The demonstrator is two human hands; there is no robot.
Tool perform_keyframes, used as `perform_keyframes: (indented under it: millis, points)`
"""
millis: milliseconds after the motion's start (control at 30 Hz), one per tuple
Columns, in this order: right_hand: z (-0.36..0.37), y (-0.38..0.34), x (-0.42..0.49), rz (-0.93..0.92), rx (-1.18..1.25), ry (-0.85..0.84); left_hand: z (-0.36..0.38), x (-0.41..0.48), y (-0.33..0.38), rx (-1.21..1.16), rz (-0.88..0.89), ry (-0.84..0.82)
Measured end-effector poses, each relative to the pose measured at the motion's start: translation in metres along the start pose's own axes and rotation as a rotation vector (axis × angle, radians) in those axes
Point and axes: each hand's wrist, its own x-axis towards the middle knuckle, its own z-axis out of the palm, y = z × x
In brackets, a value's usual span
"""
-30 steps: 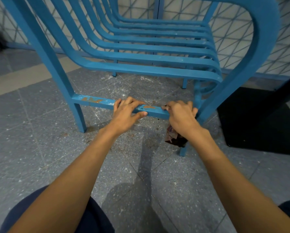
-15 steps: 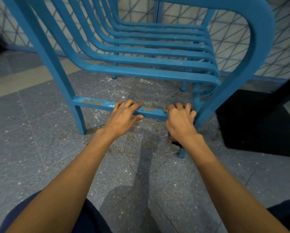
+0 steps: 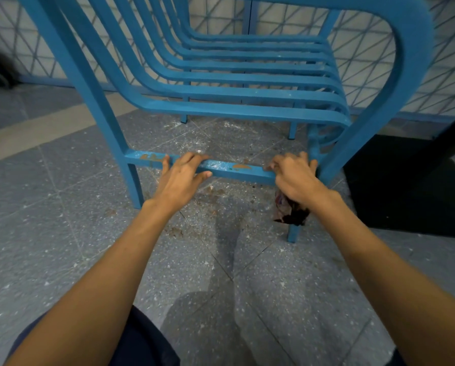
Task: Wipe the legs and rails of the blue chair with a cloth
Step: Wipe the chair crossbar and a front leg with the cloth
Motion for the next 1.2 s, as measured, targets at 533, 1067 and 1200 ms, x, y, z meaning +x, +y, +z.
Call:
perform_keyframes:
  millis: [533,1067,1200]
  points:
    - [0.018,0.019,-0.026,-0.209,0.019,0.223,0.000,-0.001,0.008,-0.050,-0.051,0.004]
    - [0.014,-0.007,-0.013,0.008,0.074,0.138,0.002,0.003,-0.001,-0.129,-0.041,0.082]
    - [0.019,-0.051,0.007,0.042,0.094,0.051,0.003,0.004,0.001,-0.133,-0.054,0.092]
